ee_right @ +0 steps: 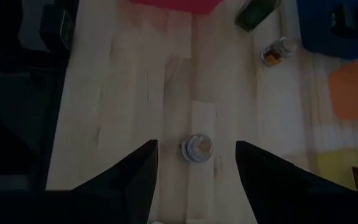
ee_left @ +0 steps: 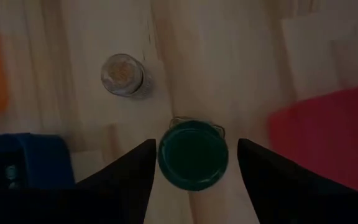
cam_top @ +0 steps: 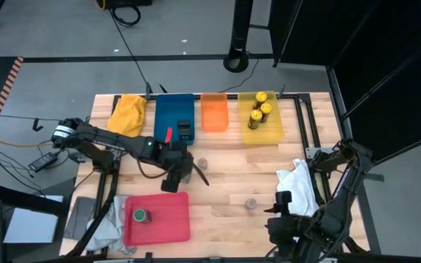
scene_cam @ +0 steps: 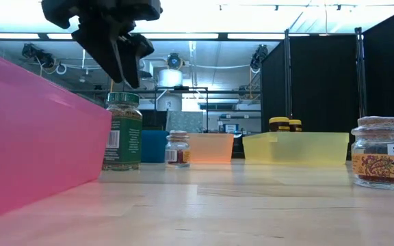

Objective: Sort spices by type
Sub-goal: Put the green seasoning bottle into the red bin

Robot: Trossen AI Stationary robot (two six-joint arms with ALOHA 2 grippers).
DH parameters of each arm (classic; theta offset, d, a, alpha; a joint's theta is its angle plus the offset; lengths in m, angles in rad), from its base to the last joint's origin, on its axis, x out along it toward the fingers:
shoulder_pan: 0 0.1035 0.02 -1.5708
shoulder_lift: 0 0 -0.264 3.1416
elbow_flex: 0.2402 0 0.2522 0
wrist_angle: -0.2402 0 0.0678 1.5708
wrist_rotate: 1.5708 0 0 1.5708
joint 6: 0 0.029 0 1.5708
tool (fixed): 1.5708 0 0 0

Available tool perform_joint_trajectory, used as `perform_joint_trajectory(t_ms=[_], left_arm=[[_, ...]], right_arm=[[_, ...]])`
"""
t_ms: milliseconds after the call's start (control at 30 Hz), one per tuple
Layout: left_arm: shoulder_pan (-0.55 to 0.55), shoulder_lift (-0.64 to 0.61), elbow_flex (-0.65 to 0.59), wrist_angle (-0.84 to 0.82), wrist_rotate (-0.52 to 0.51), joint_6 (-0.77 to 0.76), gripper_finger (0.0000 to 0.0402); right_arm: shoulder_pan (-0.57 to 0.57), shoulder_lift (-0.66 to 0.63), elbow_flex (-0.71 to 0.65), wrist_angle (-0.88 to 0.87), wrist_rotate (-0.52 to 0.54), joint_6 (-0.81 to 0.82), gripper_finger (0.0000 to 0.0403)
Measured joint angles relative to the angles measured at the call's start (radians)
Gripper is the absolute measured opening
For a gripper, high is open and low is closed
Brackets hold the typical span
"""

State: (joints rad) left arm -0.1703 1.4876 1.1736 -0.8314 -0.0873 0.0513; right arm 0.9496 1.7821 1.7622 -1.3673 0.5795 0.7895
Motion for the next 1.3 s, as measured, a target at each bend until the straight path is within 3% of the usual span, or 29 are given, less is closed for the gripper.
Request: perform_joint_trajectory(t_ms=[667, 1033, 1300], left_arm=[[0.033, 0.007, -0.001, 0.027, 0.039, 0.043, 0.0231], [0.033, 0.005, -0.126, 0.123, 0.054, 0.023, 0.0232], [0.033, 0.006, -0.139, 0.139, 0.051, 0.023, 0.0224]], right_arm=[[-0.006, 0.000, -0.006, 0.009, -0.004, 0.005, 0.0224], [-0.006, 0.000, -0.006, 0.013, -0.004, 0.003, 0.0224], [-0.009, 0.000, -0.006, 0.013, -0.004, 0.004, 0.0224]])
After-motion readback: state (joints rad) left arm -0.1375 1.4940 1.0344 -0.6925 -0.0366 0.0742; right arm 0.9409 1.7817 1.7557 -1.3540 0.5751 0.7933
